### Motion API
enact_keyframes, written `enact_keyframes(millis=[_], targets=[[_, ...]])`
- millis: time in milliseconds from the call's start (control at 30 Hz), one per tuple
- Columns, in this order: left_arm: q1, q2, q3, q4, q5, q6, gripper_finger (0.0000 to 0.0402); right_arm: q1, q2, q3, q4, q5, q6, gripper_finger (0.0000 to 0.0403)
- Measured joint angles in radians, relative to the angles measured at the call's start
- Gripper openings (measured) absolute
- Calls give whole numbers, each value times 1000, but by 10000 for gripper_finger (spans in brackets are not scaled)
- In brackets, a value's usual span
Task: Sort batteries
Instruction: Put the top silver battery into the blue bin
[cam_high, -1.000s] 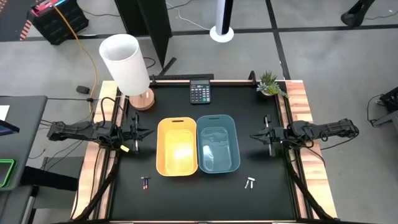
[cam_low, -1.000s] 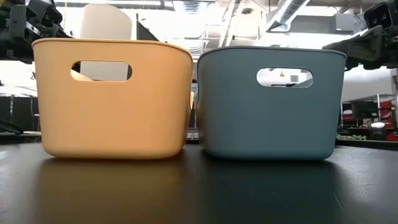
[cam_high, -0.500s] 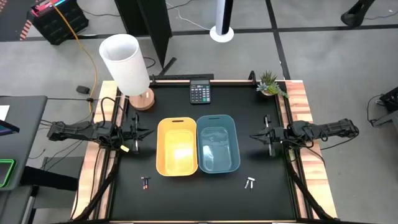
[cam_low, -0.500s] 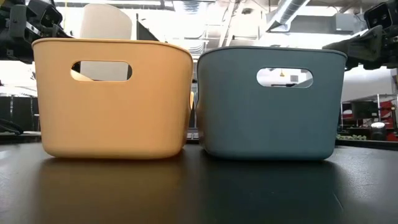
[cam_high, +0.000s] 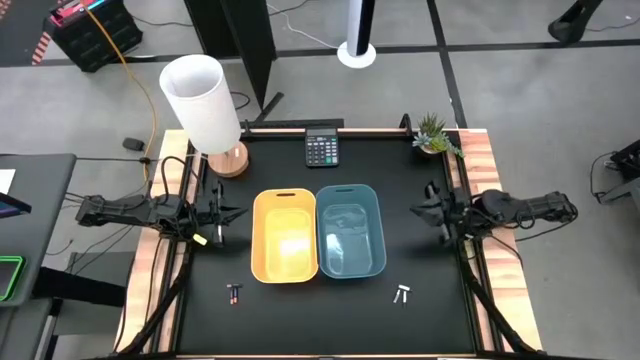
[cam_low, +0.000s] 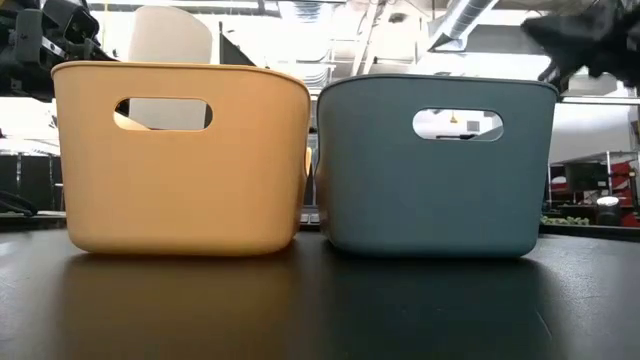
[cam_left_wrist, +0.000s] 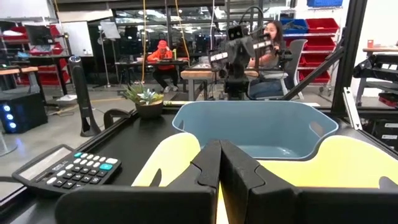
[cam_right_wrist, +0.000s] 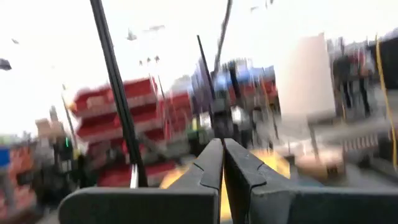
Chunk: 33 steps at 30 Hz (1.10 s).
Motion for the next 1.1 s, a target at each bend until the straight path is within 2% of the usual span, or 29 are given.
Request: enact_keyframes(millis=[100,233,333,467,600,700,800,933,1100], targets=[[0,0,0,1,0,-73,0,-19,-1,6,108,2,7,33],[0,0,0,14,-8,-319,0,-26,-1,57,70,3,10,33],[1,1,0,27,-22,-459,0,-25,11,121,-62,-24,9,33],[-6,3,0,5,38,-533,0,25,90,247,-285,-180,56,33],[-15,24,0,-10,62,-524,0,160,266,361,-423,-198,40,33],[-25,73,0,-14,76,-472,0,264,423,486,-532,-104,-31,33],[-28,130,0,-14,79,-447,0,353,583,645,-767,19,-18,33],[-28,201,0,-9,74,-486,0,457,800,818,-1096,110,159,33],[-28,249,0,22,104,-482,0,584,1020,856,-1305,128,476,37]])
